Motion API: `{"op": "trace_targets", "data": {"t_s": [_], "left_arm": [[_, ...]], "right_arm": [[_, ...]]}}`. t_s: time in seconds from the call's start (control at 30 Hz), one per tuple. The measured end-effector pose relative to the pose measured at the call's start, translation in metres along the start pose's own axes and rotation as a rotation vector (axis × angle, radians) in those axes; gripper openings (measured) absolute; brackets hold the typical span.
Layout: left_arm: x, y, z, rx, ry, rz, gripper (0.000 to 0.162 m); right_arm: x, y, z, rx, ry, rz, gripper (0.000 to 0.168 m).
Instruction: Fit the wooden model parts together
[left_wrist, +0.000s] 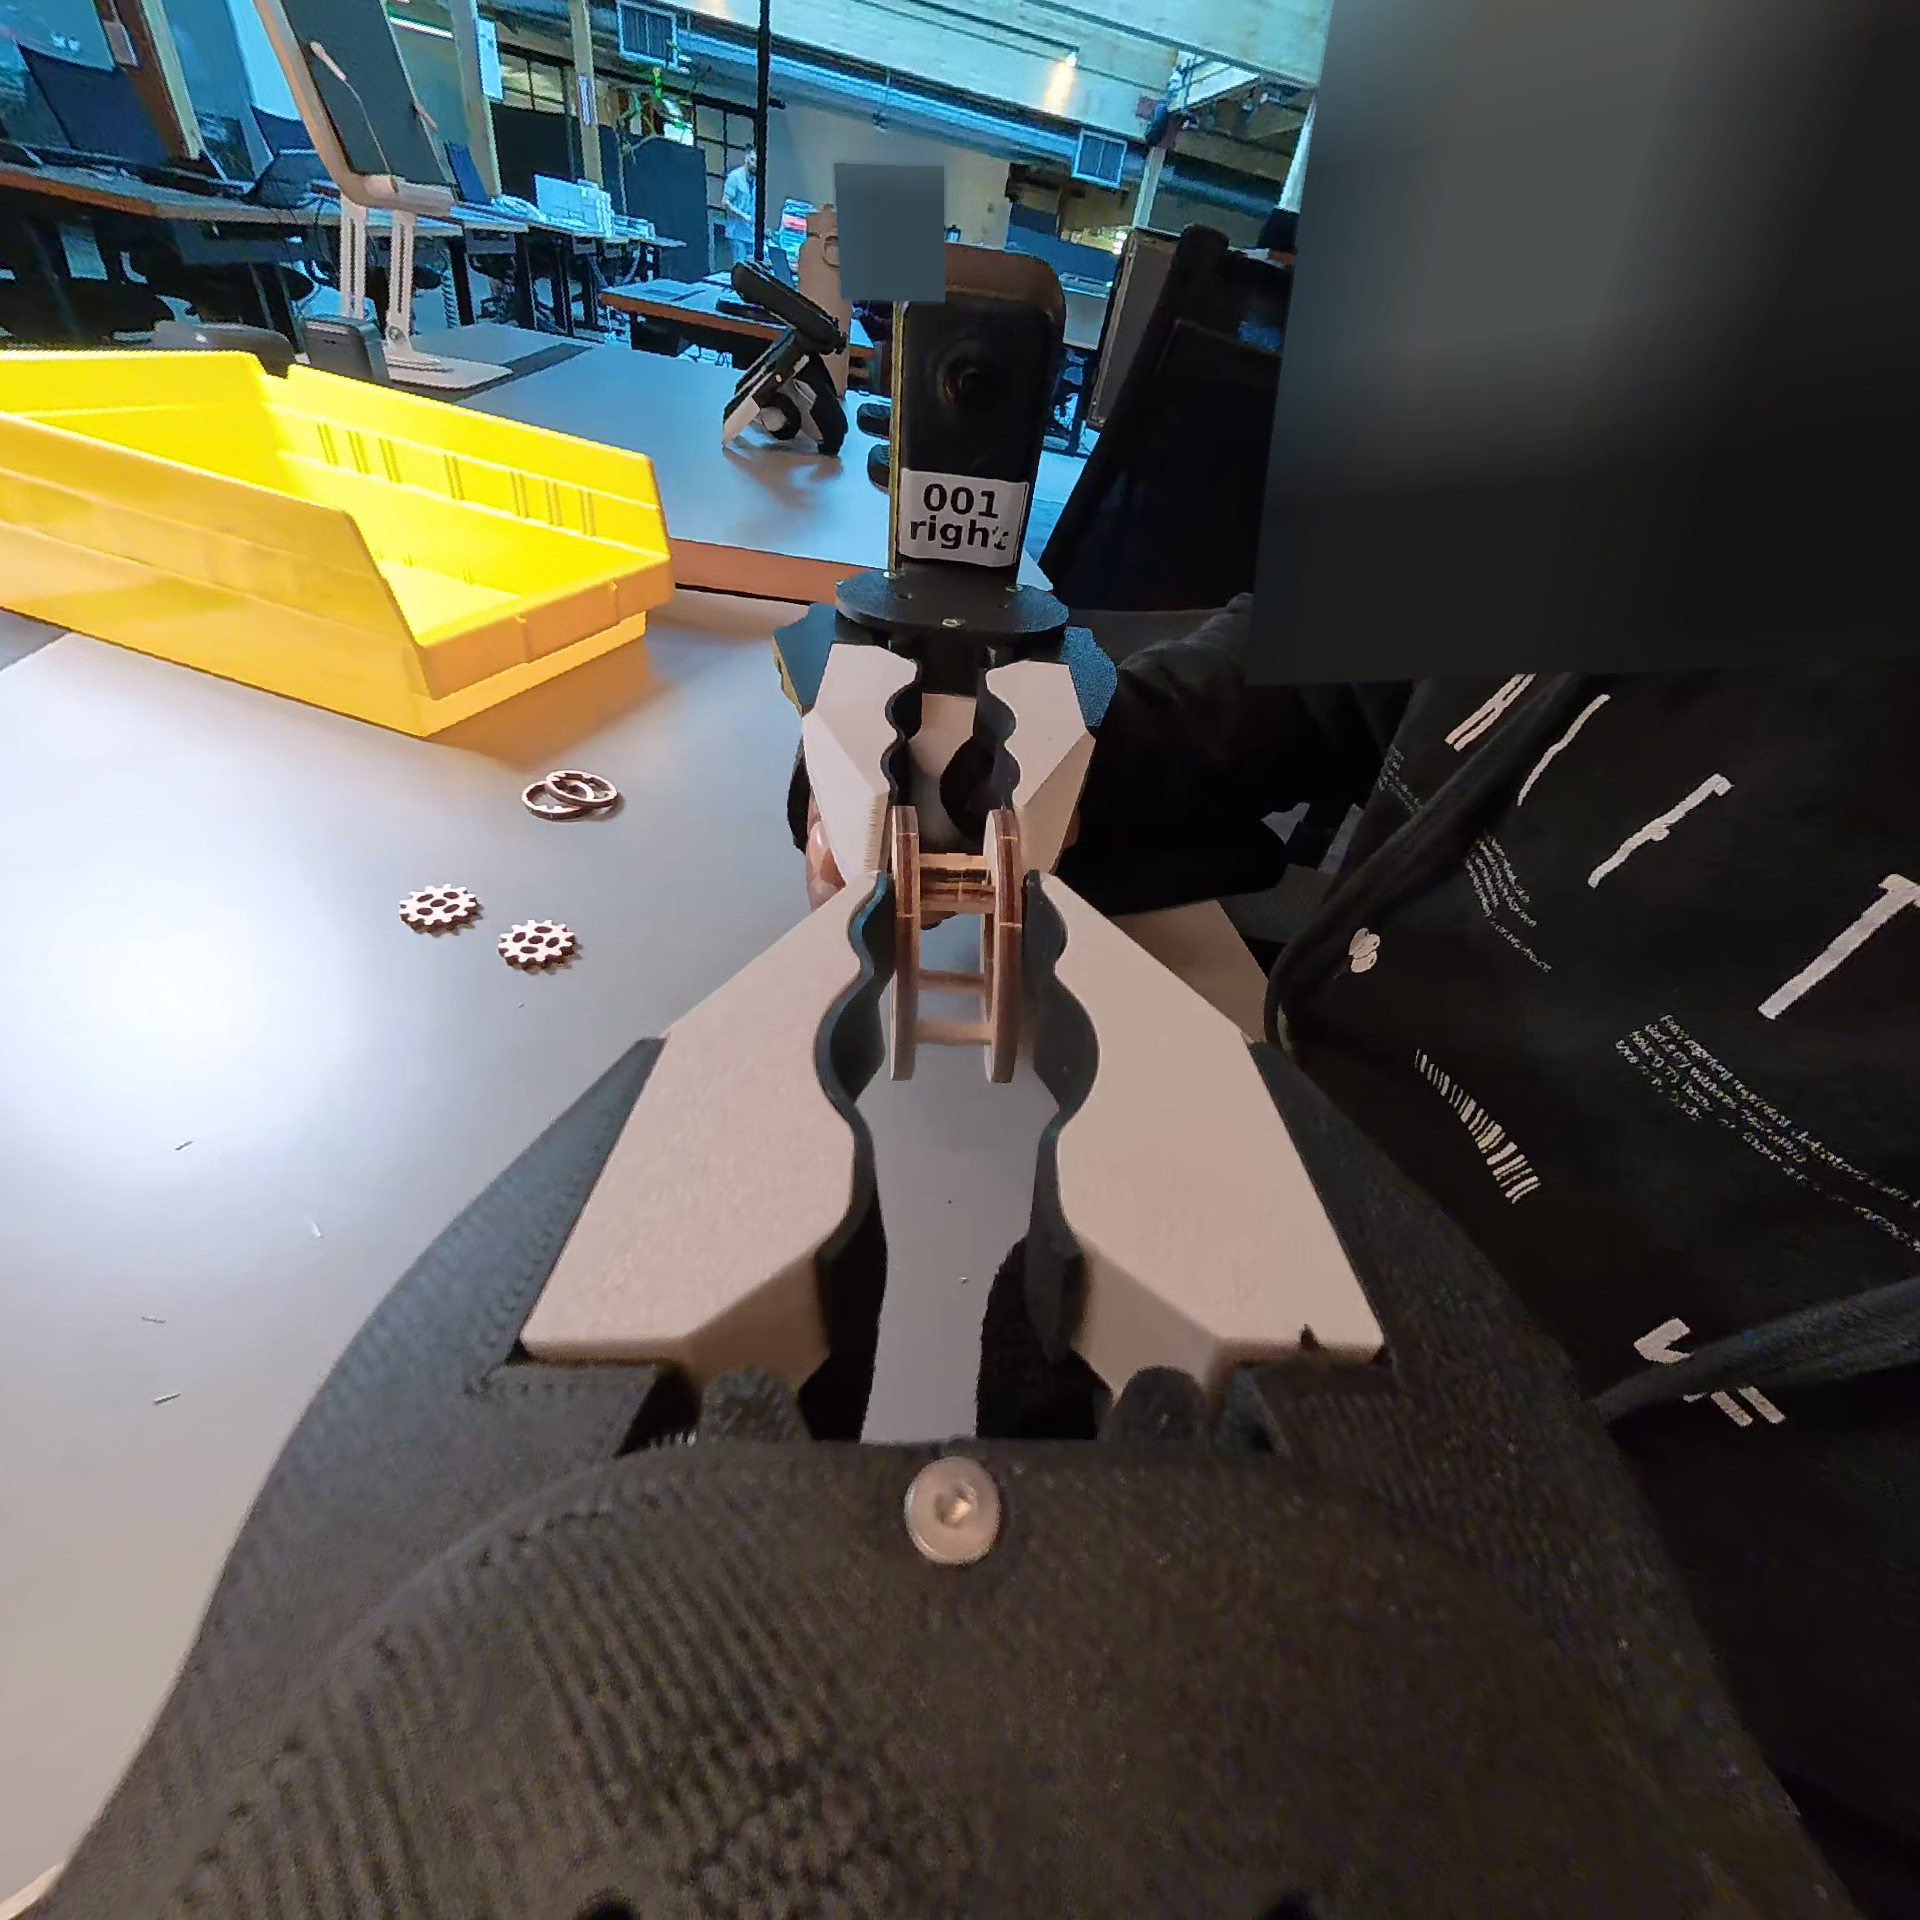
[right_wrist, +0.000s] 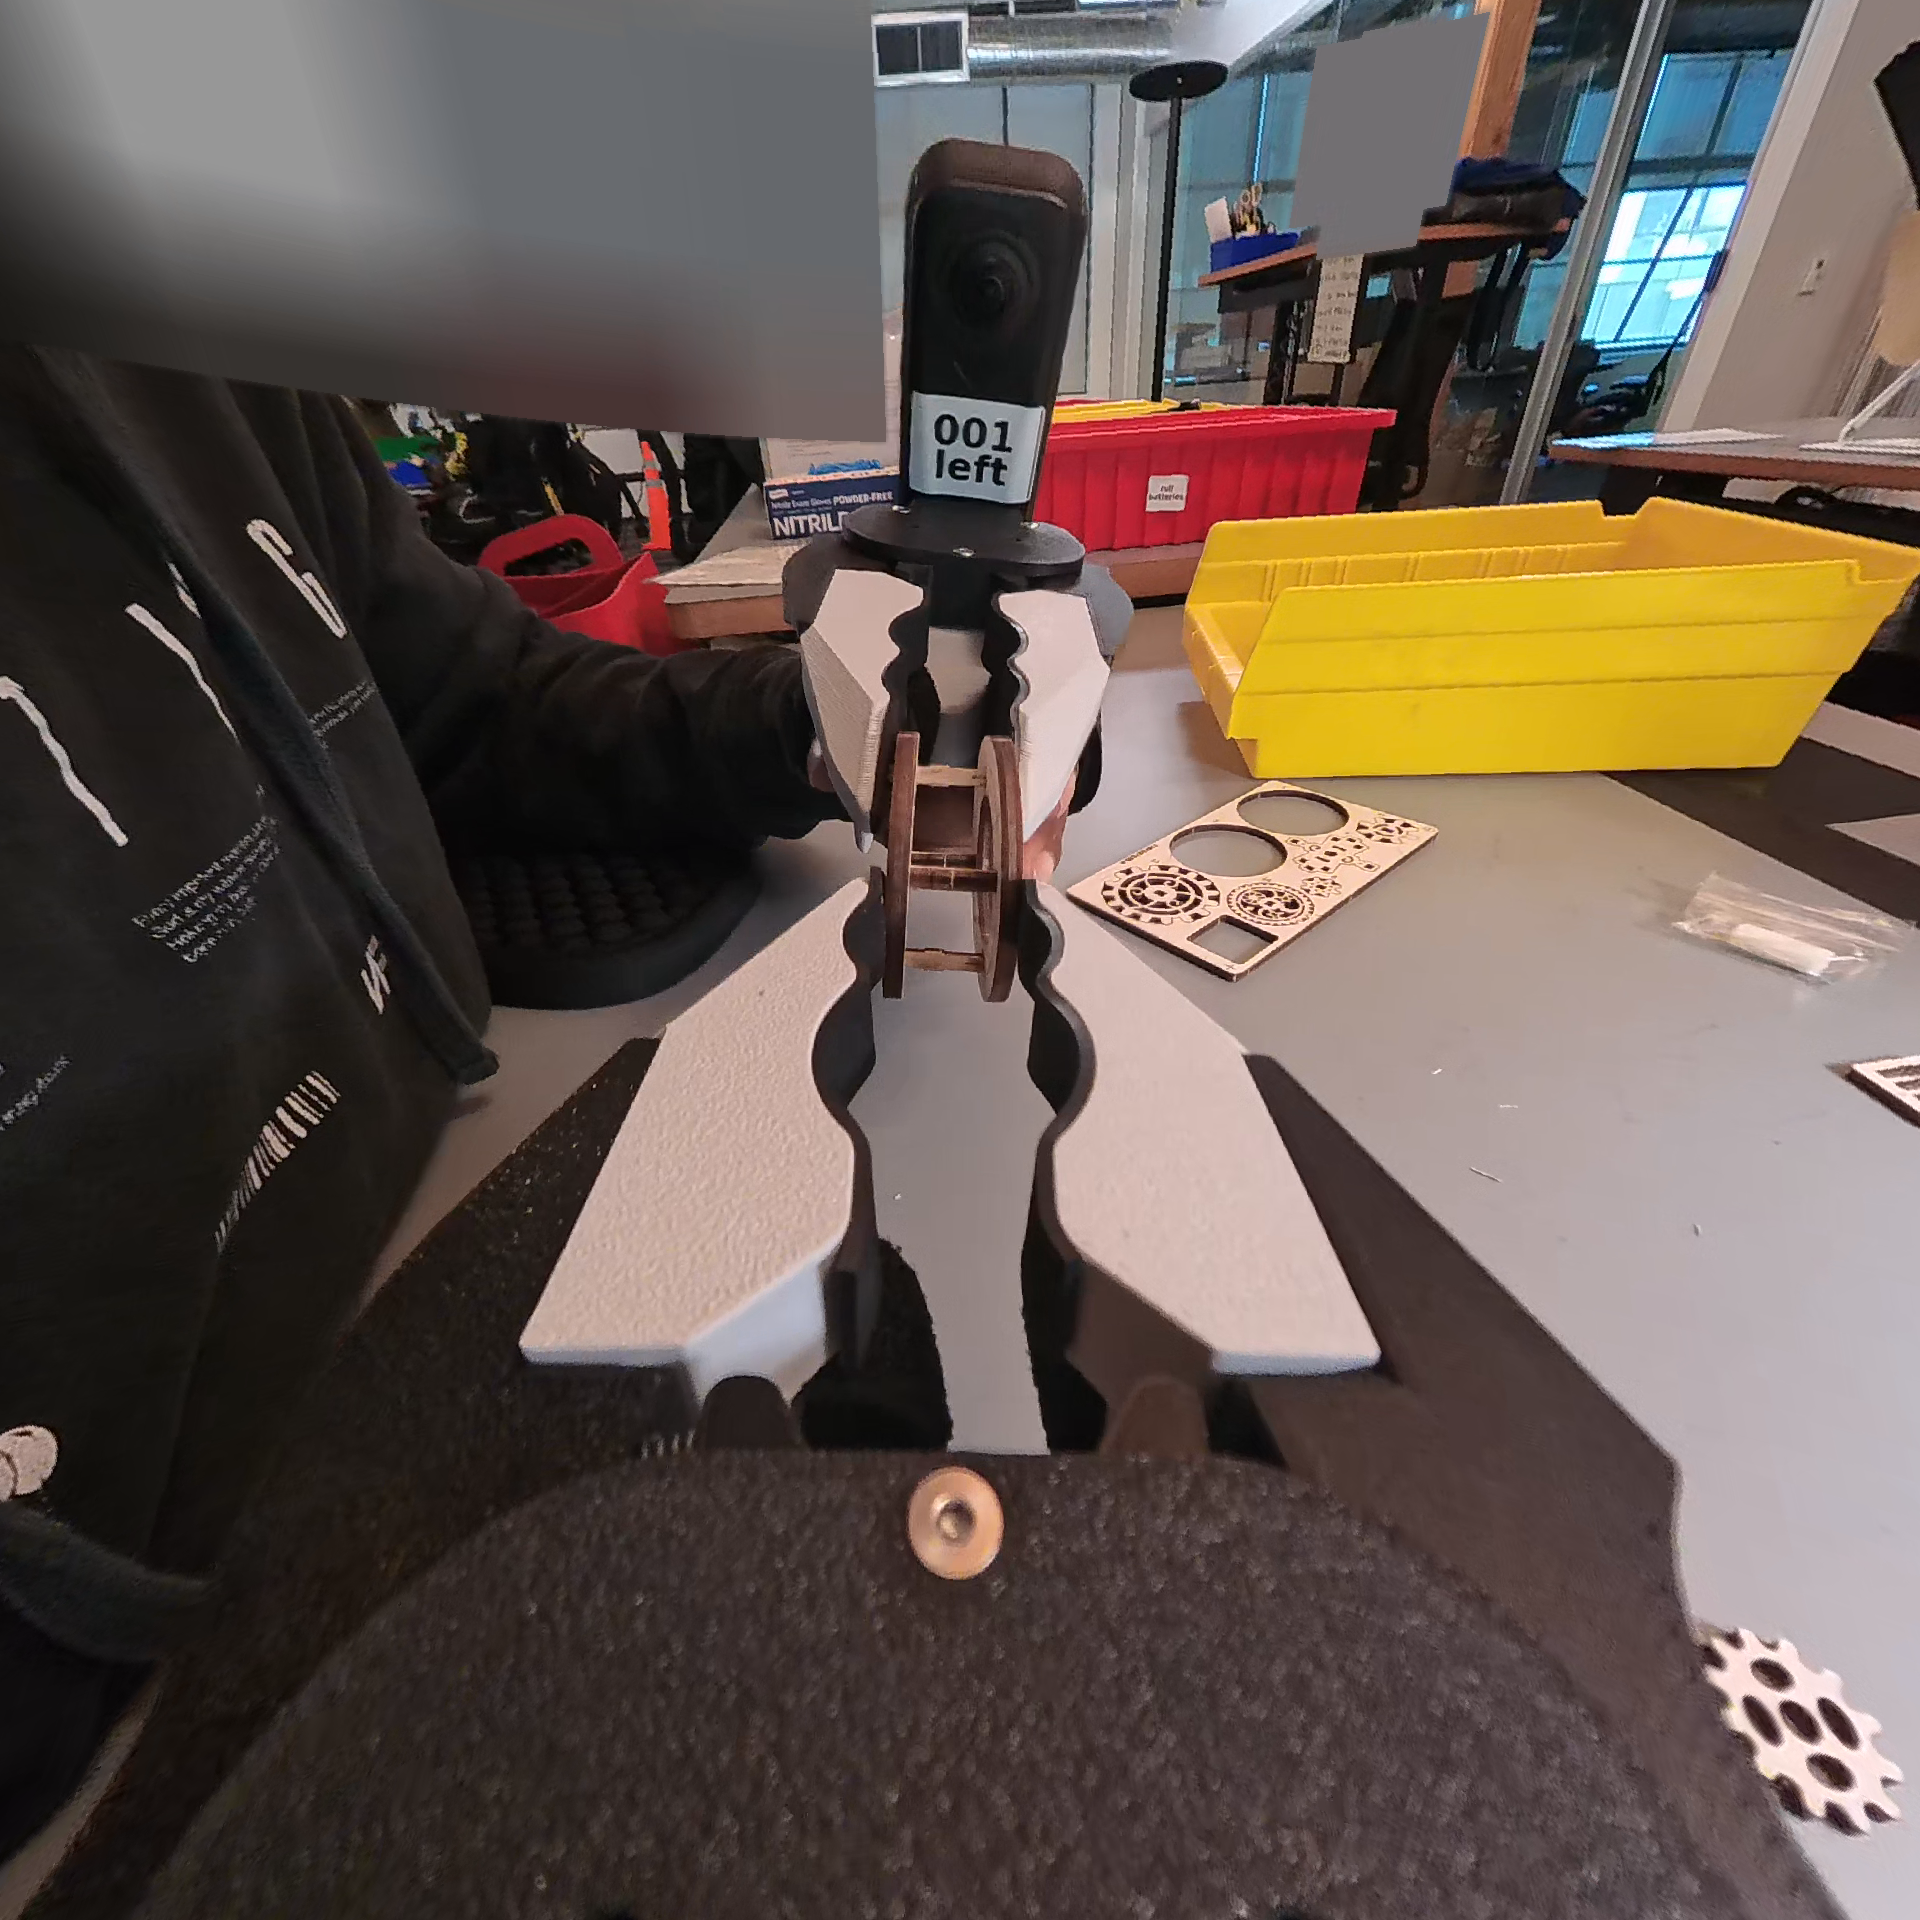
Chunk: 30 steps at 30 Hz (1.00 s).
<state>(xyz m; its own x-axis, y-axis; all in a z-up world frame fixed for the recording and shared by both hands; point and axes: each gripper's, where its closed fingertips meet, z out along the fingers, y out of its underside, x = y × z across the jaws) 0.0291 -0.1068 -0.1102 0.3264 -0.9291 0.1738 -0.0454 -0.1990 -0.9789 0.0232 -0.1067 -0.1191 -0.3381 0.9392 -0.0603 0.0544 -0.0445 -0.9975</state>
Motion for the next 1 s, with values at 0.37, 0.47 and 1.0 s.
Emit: {"op": "trace_targets", "data": {"t_s": [0.37, 0.47, 1.0], "left_arm": [[-0.0067, 0.0038, -0.0015, 0.031, 0.033, -0.086, 0.023], [-0.0069, 0.0040, -0.0011, 0.034, 0.037, -0.092, 0.023], [-0.0069, 0.0059, 0.0001, 0.034, 0.047, -0.119, 0.023]], "right_arm": [[0.0049, 0.0041, 0.0016, -0.034, 0.013, 0.084, 0.023], [0.0047, 0.0046, 0.0012, -0.037, 0.010, 0.087, 0.023], [0.0040, 0.0067, 0.0004, -0.040, 0.008, 0.097, 0.023]]}}
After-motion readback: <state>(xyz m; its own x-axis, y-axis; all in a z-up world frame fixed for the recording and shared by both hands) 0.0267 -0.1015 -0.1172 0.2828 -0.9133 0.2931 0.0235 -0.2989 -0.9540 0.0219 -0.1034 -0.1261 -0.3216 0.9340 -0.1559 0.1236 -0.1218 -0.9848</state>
